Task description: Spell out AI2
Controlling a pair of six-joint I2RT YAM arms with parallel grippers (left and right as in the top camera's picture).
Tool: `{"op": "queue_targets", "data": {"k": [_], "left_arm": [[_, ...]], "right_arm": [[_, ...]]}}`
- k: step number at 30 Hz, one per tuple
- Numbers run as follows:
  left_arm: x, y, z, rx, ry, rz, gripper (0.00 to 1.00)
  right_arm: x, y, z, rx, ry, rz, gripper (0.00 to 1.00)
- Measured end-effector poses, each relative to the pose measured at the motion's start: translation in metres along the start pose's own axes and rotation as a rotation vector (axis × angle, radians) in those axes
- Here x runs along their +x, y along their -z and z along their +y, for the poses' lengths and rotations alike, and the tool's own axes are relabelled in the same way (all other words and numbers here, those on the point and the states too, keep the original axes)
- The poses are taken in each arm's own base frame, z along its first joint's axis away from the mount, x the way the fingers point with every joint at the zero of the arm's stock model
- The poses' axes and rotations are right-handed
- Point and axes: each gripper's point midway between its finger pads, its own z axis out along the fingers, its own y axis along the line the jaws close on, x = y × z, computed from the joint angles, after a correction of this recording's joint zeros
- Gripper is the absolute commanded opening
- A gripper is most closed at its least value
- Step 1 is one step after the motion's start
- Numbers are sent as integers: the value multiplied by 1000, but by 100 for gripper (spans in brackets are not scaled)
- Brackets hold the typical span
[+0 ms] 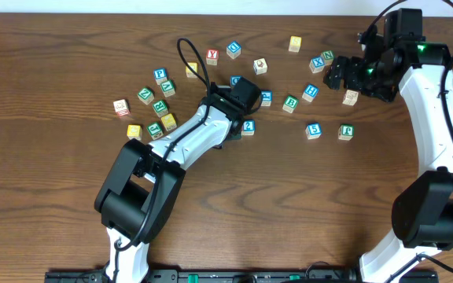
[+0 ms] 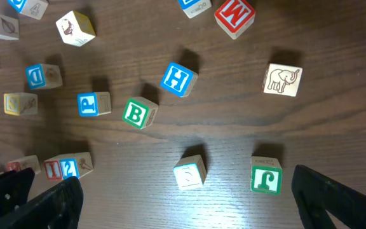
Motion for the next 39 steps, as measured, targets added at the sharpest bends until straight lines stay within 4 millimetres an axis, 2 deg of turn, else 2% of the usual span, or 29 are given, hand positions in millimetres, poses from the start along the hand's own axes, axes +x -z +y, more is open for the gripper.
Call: {"op": "queue_targets", "data": {"k": [9,12,17,20,24,30,35,39], "left_arm": [[-8,6,10,27,37,12,29],[-22,30,18,58,64,-30,29],[-45,88,34,119,97,-141,29],[-48,106,45,123,70,-167,29],[-45,102,53,116,-66,-140,29],[-46,82,55,189,-280,-100,29],[-44,54,47,302,-435,-60,29],[-28,36,32,389,-568,-11,29]], "right_arm": [[0,0,0,0,6,-1,99],[-1,0,0,0,10,-3,99],[-1,0,0,0,13,-3,99],[0,0,1,-1,14,0,99],[4,-1,3,-1,17,17,99],[8,-3,14,-10,42,25,99],[10,-3,16,-11,48,34,99],[10,-3,16,-11,47,34,99]]}}
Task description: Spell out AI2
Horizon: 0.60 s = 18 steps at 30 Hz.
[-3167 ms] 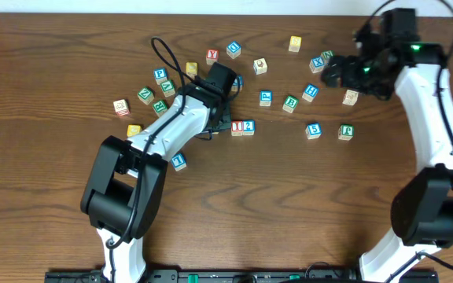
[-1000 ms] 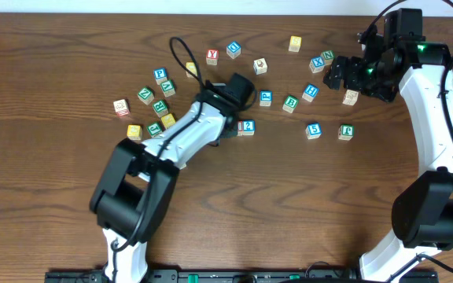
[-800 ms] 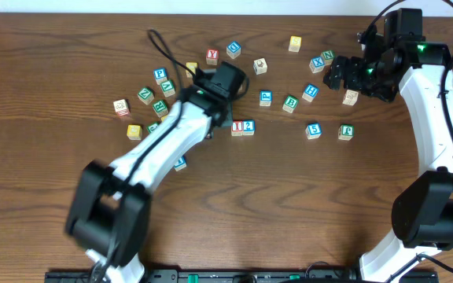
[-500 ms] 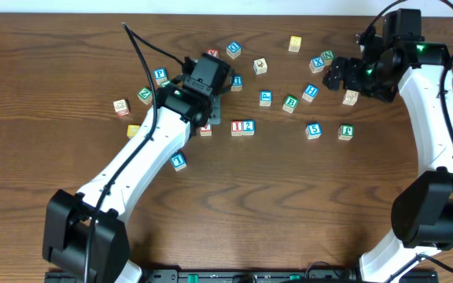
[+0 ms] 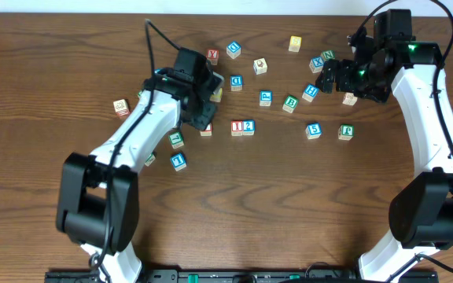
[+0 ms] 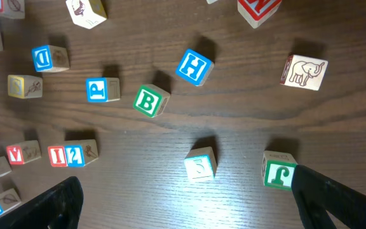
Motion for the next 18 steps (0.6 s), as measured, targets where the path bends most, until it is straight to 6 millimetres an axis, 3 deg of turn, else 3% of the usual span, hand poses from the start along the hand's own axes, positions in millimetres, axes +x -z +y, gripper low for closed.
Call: {"op": "queue_targets", "data": {"k": [5,13,18], "left_arm": [[6,-12,-14,69,-116,21,33],[5,-12,-17,89,-172,13,61],[0,-13,-14,67,-122,-4,61]], "right_arm": [[0,0,0,0,0,0,99],[0,0,0,0,0,1,99],[0,0,0,0,0,1,99]]}}
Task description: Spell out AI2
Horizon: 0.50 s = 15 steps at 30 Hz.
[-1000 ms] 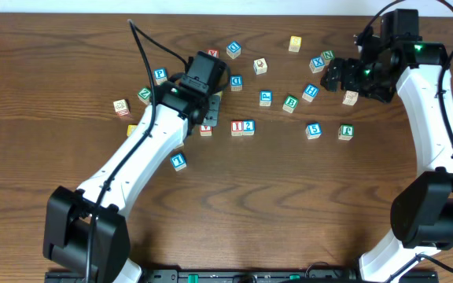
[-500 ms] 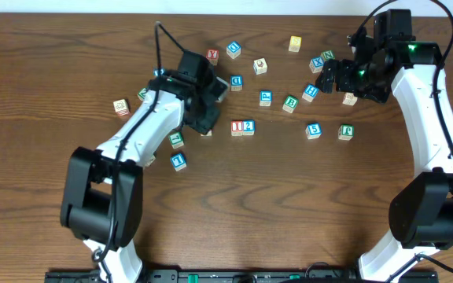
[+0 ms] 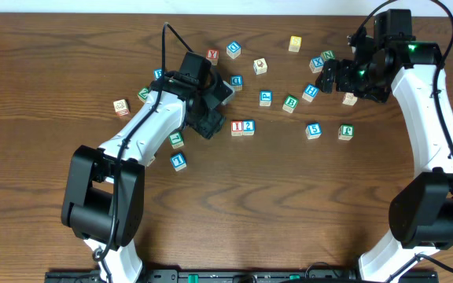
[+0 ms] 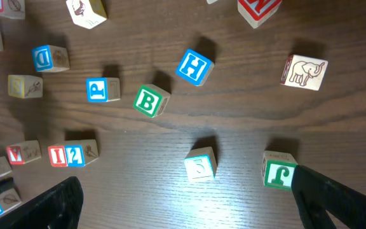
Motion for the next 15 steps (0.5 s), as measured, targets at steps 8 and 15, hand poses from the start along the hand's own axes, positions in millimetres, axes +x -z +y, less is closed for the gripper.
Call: {"op": "queue_targets", "data": {"k": [8,15], "left_arm": [[0,-13,17,-78,391,-3,61],[15,-40,21,-96,554,54,58]], "right_arm": [[0,0,0,0,0,0,99],[0,0,0,0,0,0,99]]}}
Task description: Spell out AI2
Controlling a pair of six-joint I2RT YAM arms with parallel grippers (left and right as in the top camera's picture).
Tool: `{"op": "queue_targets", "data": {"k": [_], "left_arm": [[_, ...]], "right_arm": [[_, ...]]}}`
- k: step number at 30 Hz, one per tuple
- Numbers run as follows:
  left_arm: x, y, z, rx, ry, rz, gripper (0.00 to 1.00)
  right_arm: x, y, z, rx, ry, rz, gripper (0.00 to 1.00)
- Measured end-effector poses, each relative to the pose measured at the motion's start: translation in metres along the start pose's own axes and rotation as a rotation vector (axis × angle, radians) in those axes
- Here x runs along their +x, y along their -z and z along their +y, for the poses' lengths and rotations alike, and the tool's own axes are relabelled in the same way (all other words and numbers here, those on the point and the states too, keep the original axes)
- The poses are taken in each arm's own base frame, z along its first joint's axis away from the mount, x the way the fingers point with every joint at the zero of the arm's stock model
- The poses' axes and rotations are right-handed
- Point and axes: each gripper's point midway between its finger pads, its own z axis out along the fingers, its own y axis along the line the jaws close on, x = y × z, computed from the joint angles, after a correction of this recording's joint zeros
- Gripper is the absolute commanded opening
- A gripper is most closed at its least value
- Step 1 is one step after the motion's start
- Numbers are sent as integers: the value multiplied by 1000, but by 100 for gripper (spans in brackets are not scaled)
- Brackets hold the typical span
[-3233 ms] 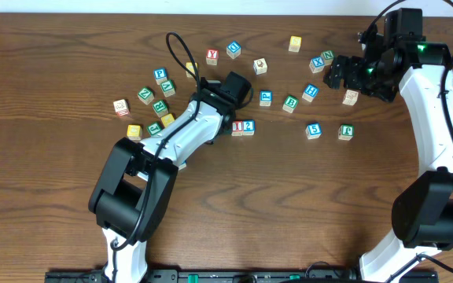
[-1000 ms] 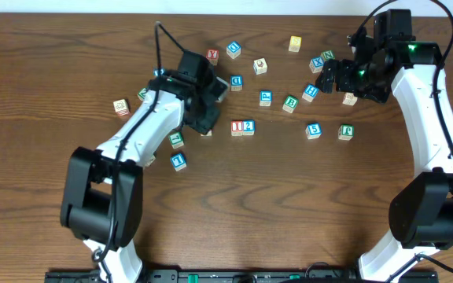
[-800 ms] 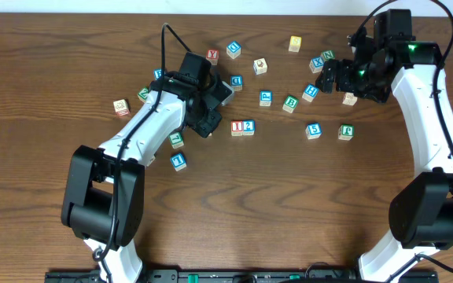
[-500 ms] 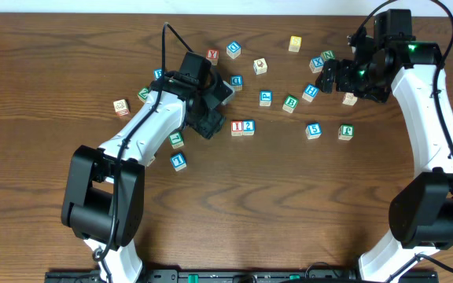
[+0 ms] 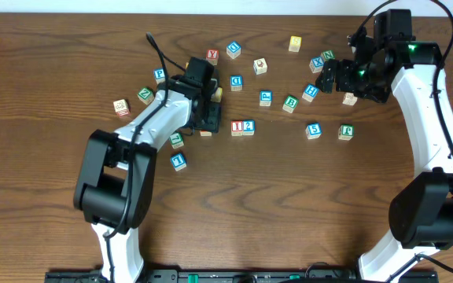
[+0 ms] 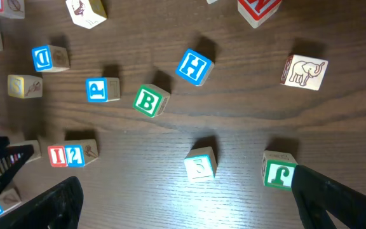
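The red I block [image 5: 237, 126] and the blue 2 block [image 5: 248, 126] touch in a row at mid-table, and show as the I block [image 6: 57, 155] and the 2 block [image 6: 74, 154] in the right wrist view. Just left of them, my left gripper [image 5: 208, 116] sits low over a tan block [image 5: 205, 132]. Its lettered face is hidden, and so are the jaws. My right gripper [image 6: 192, 210] hangs open above the right-hand blocks, nothing between its fingers [image 6: 335, 203].
Loose blocks lie under the right gripper: blue H [image 6: 194, 67], green B [image 6: 149, 102], blue P [image 6: 100, 90], blue D [image 6: 46, 57], an elephant block [image 6: 305, 70], green J [image 6: 277, 173] and a pale S [image 6: 201, 165]. More blocks [image 5: 152, 86] are scattered at the left.
My left gripper has shifted a little up and left. It now covers most of the red-lettered block left of the I, which showed plainly before. The right arm has not moved.
At first my left gripper was down beside the 2 block. Then it stood back by the left cluster, with I and 2 together and a red-lettered block a short gap to their left. It then closed in on that block and now sits over it.
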Motion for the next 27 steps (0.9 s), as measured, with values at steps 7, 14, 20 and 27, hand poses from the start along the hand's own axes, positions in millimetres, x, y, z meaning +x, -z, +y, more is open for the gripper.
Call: {"op": "queue_targets", "data": {"k": [7,14,20,27], "left_arm": [[0,-1,5,-26,84,-3,48],[7,-1,6,-36,237,24,44],[11,-1,0,-39,279,31,44],[11,-2,-2,-40,233,32,44]], "right_arm": [[0,0,0,0,0,0,99],[0,0,0,0,0,0,99],[0,0,0,0,0,0,99],[0,0,0,0,0,0,99]]}}
